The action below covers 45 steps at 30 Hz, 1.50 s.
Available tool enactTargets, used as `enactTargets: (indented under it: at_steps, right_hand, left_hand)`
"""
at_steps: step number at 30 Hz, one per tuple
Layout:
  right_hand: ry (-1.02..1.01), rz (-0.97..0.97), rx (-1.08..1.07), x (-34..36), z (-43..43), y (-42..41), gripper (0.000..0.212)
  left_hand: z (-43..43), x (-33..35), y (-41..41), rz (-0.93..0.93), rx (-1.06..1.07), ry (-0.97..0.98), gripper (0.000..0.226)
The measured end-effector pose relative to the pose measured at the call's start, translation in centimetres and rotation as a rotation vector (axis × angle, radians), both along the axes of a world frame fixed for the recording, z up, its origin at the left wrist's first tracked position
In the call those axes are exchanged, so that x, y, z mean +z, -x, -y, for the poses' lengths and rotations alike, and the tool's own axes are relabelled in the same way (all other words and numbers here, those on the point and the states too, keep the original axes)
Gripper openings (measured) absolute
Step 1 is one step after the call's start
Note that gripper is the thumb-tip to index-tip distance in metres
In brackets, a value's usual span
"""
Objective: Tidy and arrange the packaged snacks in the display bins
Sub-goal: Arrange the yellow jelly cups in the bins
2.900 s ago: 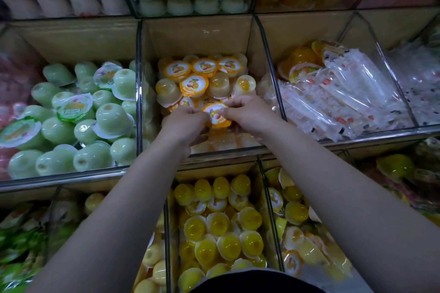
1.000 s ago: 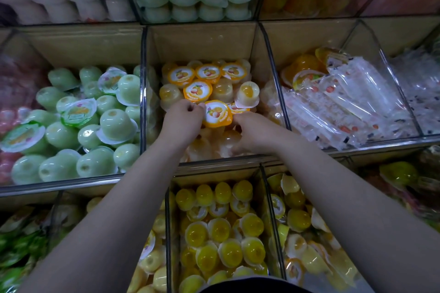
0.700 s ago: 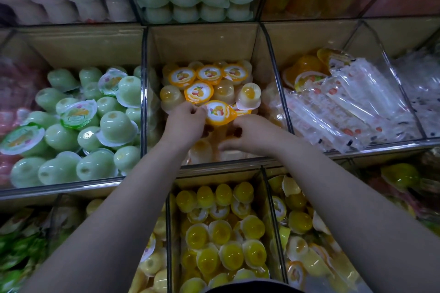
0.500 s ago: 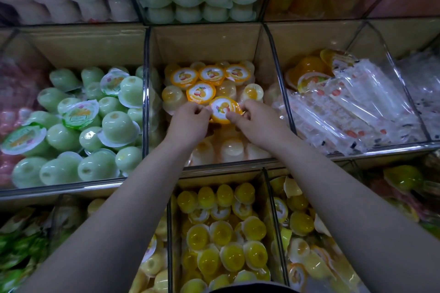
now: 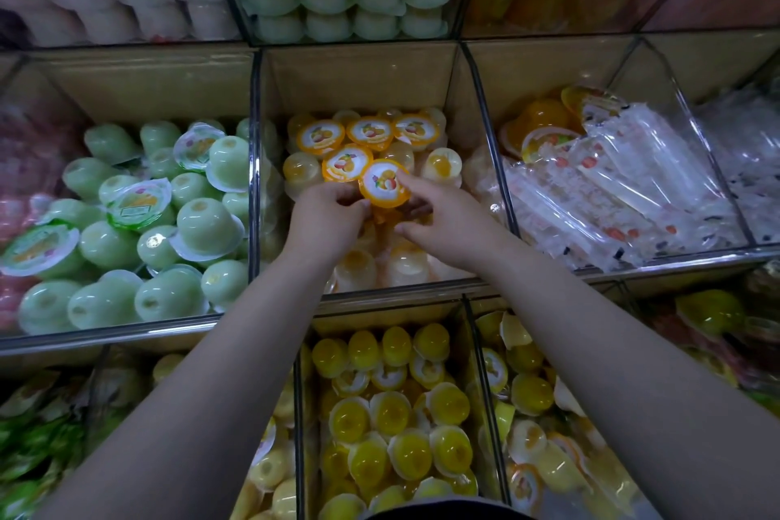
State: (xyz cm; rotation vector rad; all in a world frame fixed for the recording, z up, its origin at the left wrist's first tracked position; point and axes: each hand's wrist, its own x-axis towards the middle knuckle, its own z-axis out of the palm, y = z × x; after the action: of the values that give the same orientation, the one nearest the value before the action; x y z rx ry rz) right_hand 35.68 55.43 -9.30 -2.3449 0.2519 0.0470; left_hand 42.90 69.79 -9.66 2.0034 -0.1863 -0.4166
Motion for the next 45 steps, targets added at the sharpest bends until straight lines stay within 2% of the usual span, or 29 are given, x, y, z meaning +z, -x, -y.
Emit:
enactTargets:
  at_steps: [3,7,12,19,23,28,34,38,41,45]
  right_hand:
    - [0.015,0.104,-0.076,0.1,0.0,0.1,0.057]
    - [0.100,0.194,-0.162,-0.1,0.3,0.1,0.046]
    - [0.120,0.146,-0.144,-0.1,0.2,0.1,0.052]
    - [0.083,0.183,-0.192,0.2,-0.1,0.1,0.045]
    - [0.015,0.175,-0.149,0.4,-0.1,0.1,0.052]
    - [-0.110,0.023,-0.050,0.4,-0.3,0.1,0.076]
    - [-0.411,-0.123,-0.056,0.5,-0.5,-0.1,0.092]
    - [-0.373,-0.187,-0.003,0.3,-0.4,-0.3,0.097]
    - [-0.322,-0.097,-0.032,-0.2,-0.3,-0.4,0.091]
    - [-0.312,0.025,-0.107,0.1,-0.2,-0.2,0.067]
  left_hand:
    - [0.1,0.3,0.3,-0.047,-0.017,0.000,0.013]
    - [0.4,0.8,0.8,-0.033,-0.055,-0.031,0.023]
    - [0.5,1.0,1.0,-0.044,-0.059,-0.029,0.028]
    - [0.6,1.1,0.8,-0.085,0.024,0.066,0.024]
    - [0.6,1.2,0.7,-0.077,0.027,0.065,0.020]
    - [0.6,1.1,0.7,-0.056,0.004,0.027,0.023]
    - [0.2,0.6,0.2,-0.013,0.073,0.059,0.025]
    - [0.0,0.8,0.3,-0.014,0.126,0.088,0.022]
    - [0.0,1.0,0.5,-0.035,0.079,0.092,0.025]
    - [-0.1,0.8,0.5,-0.037,0.065,0.068,0.019]
